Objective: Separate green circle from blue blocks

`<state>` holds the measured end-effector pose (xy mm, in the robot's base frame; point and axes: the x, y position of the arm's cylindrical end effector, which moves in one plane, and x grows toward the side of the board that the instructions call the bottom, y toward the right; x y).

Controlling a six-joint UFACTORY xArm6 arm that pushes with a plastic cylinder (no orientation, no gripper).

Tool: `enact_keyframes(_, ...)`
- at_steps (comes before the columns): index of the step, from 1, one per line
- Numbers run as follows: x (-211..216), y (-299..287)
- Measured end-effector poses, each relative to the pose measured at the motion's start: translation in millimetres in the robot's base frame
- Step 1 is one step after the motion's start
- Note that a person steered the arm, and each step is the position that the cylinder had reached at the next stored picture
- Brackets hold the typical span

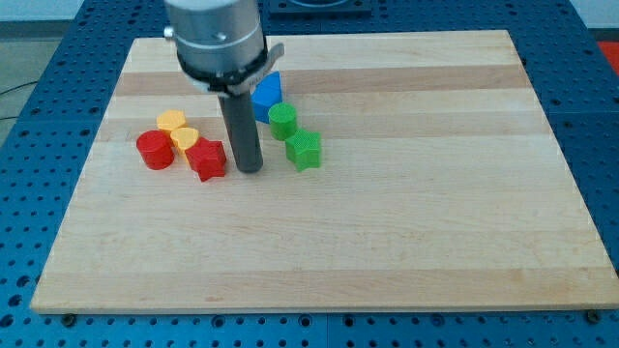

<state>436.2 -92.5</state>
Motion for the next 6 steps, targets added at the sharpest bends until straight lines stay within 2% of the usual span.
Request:
enact_keyframes(2,-73,-4)
enact_keyframes(3,-76,17)
enact_keyframes(4,-56,68)
enact_keyframes(5,-17,80)
enact_keyframes(6,-43,58)
